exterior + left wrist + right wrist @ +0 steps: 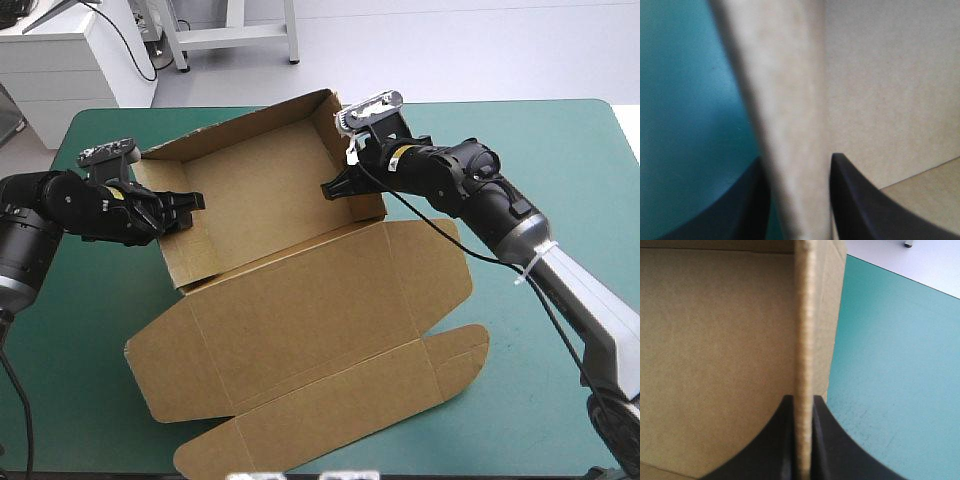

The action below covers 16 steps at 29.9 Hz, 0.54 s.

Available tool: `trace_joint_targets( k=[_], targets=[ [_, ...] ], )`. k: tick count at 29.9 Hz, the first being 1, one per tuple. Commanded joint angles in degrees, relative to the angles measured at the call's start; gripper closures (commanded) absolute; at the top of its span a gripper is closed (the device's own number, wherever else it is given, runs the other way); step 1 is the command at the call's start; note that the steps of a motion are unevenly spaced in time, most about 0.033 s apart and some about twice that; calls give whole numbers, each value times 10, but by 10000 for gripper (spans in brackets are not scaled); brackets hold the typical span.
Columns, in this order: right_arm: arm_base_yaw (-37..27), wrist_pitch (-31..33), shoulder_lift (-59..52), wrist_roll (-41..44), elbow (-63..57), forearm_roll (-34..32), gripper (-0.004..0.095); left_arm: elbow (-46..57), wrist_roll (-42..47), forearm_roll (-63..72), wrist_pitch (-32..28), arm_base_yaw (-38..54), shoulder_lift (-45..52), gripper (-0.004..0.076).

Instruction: Fold the box

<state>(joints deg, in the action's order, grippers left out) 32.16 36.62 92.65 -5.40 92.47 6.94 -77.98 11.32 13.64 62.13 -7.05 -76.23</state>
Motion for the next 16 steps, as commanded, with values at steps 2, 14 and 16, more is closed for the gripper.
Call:
trace_joint_targets(
  k=[2,14,16],
  targets=[
    [10,-20,-28,-9,21,37,905,-16,-10,26,-49,-4,13,728],
    [9,59,-29,18,21,-32,906,-24,-44,17,-17,-9,13,731],
    [9,88,-31,37,21,-65,907,-33,-46,-9,-7,-20,13,731]
  ],
)
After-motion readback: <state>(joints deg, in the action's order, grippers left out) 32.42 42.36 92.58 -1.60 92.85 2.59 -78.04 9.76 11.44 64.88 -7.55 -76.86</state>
